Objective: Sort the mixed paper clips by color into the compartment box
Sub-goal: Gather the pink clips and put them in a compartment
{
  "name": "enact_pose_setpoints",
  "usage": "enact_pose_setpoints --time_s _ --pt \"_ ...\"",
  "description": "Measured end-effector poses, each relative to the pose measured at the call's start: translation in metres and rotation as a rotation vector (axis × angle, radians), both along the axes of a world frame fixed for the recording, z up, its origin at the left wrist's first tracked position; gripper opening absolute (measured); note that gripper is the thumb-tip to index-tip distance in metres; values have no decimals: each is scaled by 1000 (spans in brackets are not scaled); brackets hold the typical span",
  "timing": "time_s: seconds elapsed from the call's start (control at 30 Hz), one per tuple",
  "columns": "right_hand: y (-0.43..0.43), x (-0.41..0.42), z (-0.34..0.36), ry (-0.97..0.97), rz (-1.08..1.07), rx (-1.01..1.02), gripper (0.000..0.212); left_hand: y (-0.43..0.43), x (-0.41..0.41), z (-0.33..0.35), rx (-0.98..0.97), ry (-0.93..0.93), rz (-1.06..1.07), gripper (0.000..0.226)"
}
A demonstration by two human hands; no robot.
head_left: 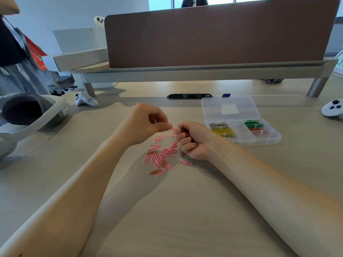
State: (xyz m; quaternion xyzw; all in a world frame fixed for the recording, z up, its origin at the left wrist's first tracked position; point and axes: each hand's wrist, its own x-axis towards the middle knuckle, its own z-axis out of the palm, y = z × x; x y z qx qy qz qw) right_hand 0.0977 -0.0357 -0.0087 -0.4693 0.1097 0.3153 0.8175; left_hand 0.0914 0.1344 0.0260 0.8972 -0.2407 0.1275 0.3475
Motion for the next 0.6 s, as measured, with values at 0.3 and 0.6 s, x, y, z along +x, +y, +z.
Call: enact_pose_setpoints --time_s 0.3,0.6 --pt "-2 -1 3 -40 -16 -33 42 22 5 -6 578 318 9 10" --pt "-2 -1 1 -62 -14 -50 39 22 5 -7 581 287 23 10"
